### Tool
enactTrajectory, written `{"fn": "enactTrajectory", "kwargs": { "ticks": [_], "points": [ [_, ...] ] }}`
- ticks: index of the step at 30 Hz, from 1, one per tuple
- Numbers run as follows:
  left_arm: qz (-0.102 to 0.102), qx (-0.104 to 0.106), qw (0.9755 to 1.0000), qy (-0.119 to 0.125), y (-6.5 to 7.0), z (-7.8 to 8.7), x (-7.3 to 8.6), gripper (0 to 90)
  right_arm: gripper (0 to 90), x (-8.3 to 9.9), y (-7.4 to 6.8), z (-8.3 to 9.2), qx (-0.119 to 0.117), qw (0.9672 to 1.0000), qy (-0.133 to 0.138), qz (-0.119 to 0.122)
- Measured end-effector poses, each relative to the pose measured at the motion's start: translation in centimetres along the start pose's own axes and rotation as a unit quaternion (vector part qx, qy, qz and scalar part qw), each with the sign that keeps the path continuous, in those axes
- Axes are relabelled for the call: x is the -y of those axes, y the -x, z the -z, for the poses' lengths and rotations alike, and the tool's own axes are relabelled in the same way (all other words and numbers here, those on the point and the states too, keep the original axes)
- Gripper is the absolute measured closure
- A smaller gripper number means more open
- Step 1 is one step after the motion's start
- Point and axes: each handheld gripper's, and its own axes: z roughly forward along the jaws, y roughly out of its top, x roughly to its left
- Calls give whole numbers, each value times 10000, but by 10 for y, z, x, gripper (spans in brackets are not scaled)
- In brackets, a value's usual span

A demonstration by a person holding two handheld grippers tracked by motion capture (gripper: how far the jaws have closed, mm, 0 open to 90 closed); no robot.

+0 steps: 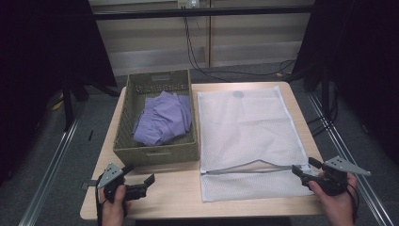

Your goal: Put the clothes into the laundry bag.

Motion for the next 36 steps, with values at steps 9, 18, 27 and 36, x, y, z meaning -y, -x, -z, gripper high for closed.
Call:
{"fn": "enactTrajectory", "kwargs": {
  "ticks": [9,18,27,36],
  "points": [
    [-46,94,9999,-113,32,-16,-2,414,295,-10,-17,-12,-278,9992,102,281],
    [-253,594,9958,-651,62,-45,1,900,334,-21,-46,-34,-739,9956,13,568],
    [-526,1256,9847,-1083,118,-89,5,900,334,-18,-60,-61,-842,9928,-378,762],
    [-718,1439,9794,-1222,155,-125,-3,900,336,-11,-66,-71,-948,9925,-556,533]
  ]
}}
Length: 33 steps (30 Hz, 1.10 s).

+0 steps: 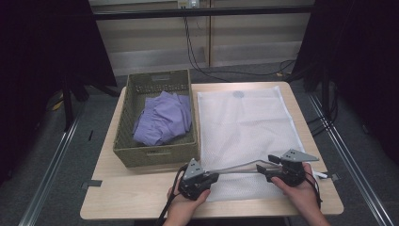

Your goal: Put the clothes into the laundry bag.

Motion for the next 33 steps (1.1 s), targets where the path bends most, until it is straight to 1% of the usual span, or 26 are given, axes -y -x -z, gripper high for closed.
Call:
{"fn": "enactTrajectory", "kwargs": {
  "ticks": [3,4,5,6,7,8,10,11,12,13,14,16,18,20,22,24,25,26,27,28,29,30,31,32,33],
  "points": [
    [-183,67,9998,-90,13,-14,-4,900,336,3,-5,-3,39,9999,-101,-45],
    [-303,15,9994,-191,15,-19,-5,900,335,3,-8,-4,61,9999,-112,-25],
    [-359,-42,9989,-286,18,-25,-6,900,335,3,-10,-4,49,9999,-114,14],
    [-434,-31,9982,-416,19,-30,-8,900,336,2,-12,-4,26,9999,-116,-15],
    [-422,-59,9978,-499,19,-34,-8,900,336,1,-13,-3,-18,10000,-87,-40],
    [-413,-52,9975,-563,19,-38,-7,900,334,1,-15,-3,-12,10000,-55,-64],
    [-397,-30,9965,-736,18,-43,-4,900,329,-1,-18,-3,91,9999,-58,-4],
    [-383,-65,9957,-843,18,-44,-3,900,329,-2,-18,-4,140,9998,-88,94],
    [-387,-100,9960,-803,19,-44,-3,900,322,-1,-19,-5,190,9996,-152,162],
    [-411,-152,9954,-848,19,-44,-4,900,319,-1,-19,-7,190,9994,-211,207],
    [-367,-131,9959,-815,19,-45,-3,900,319,0,-18,-8,215,9992,-274,200],
    [-381,-126,9955,-856,18,-44,-3,900,314,1,-18,-10,262,9988,-373,182],
    [-345,-111,9959,-825,19,-44,-3,900,313,0,-18,-10,351,9983,-414,233],
    [-432,-117,9953,-854,18,-44,-3,900,296,1,-19,-12,488,9969,-542,285],
    [-431,-113,9953,-863,18,-43,-3,900,285,0,-19,-14,625,9953,-654,355],
    [-448,-88,9950,-894,17,-43,-3,900,278,-2,-20,-17,783,9937,-757,257],
    [-379,-77,9957,-839,17,-44,-3,900,267,-3,-20,-19,868,9924,-822,293],
    [-393,-70,9956,-845,17,-44,-3,900,252,-4,-21,-22,974,9910,-876,282],
    [-453,-71,9949,-896,17,-43,-3,900,251,-6,-22,-24,1052,9901,-884,285],
    [-408,-70,9954,-859,17,-43,-3,900,252,-7,-23,-25,1084,9898,-878,293],
    [-477,-69,9947,-908,16,-43,-3,900,252,-8,-24,-27,1140,9891,-885,280],
    [-424,-65,9953,-865,17,-43,-3,900,257,-9,-25,-28,1195,9882,-916,285],
    [-412,-62,9955,-853,17,-43,-3,900,297,-11,-24,-29,1293,9869,-896,368],
    [-420,-72,9952,-881,17,-43,-3,900,294,-12,-24,-31,1488,9834,-941,437],
    [-420,-72,9952,-881,17,-43,-3,900,303,-14,-21,-32,1499,9832,-964,395]
  ]
}}
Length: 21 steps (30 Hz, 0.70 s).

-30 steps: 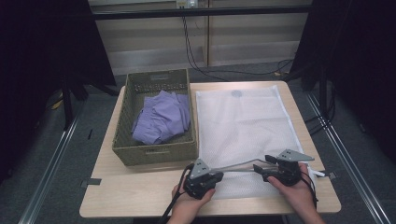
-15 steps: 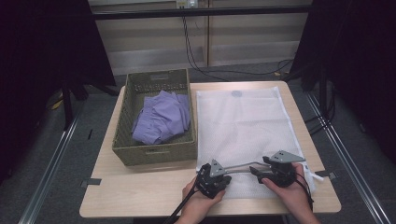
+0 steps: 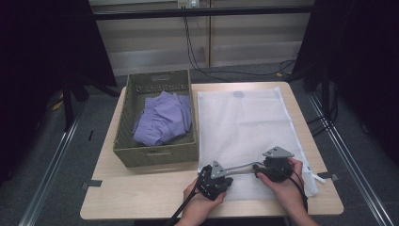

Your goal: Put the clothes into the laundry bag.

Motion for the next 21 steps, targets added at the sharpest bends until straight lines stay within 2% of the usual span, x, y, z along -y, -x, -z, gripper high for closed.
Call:
{"fn": "enactTrajectory", "kwargs": {
  "ticks": [2,4,6,10,12,16,18,19,20,21],
  "points": [
    [-12,15,10000,50,-1,0,1,900,380,-4,7,-4,-107,9998,8,-161],
    [-48,-16,10000,-25,-2,2,1,900,511,-9,14,-7,-303,9994,40,-173],
    [62,-29,10000,19,-2,2,2,900,608,-15,21,-8,-425,9988,141,-218],
    [60,-54,10000,19,-4,3,2,900,782,-30,30,-2,-623,9963,414,-427],
    [25,-94,10000,-15,-4,4,2,900,844,-38,28,4,-723,9946,639,-381],
    [170,-166,9997,35,-8,5,3,900,874,-51,19,26,-860,9882,1262,-140],
    [220,-197,9995,58,-11,6,3,900,877,-55,15,36,-878,9859,1420,-68],
    [371,-155,9991,90,-16,7,4,900,877,-56,14,38,-940,9847,1467,-68],
    [380,-171,9991,57,-19,9,5,900,877,-55,13,39,-965,9847,1448,-77],
    [436,-161,9988,124,-20,9,6,900,878,-54,12,38,-960,9852,1419,-69]
  ]
}}
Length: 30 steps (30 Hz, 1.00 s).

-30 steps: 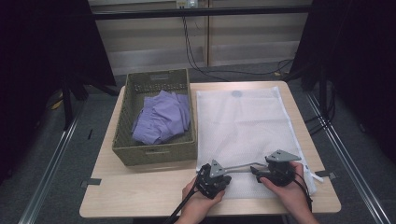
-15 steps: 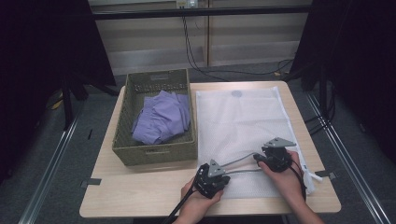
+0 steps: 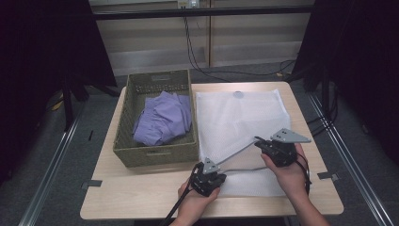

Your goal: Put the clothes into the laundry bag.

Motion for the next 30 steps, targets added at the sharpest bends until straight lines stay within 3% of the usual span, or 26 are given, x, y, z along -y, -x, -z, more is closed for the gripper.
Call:
{"fn": "enactTrajectory", "kwargs": {
  "ticks": [3,4,8,10,13,17,25,30],
  "points": [
    [-20,98,9998,198,-2,4,2,857,879,6,1,-2,-19,10000,-40,-23],
    [-49,244,9991,354,-2,8,3,802,880,11,4,-3,-51,9998,-77,-161],
    [1,498,9965,674,-2,21,-1,600,880,17,8,-3,-17,9998,-73,-168],
    [-39,509,9947,897,-2,29,-4,506,880,18,9,-3,-41,9998,-61,-177],
    [-185,517,9941,938,-3,37,-9,343,879,21,8,-5,-68,9998,-105,-184],
    [-96,437,9932,1075,-6,50,-12,192,880,22,6,-6,-94,9998,-126,-129],
    [-36,96,9929,1187,-17,79,-25,93,879,25,7,-6,-164,9998,-128,-69],
    [46,45,9915,1298,-28,94,-32,51,879,27,9,-7,-200,9996,-142,-115]
  ]
}}
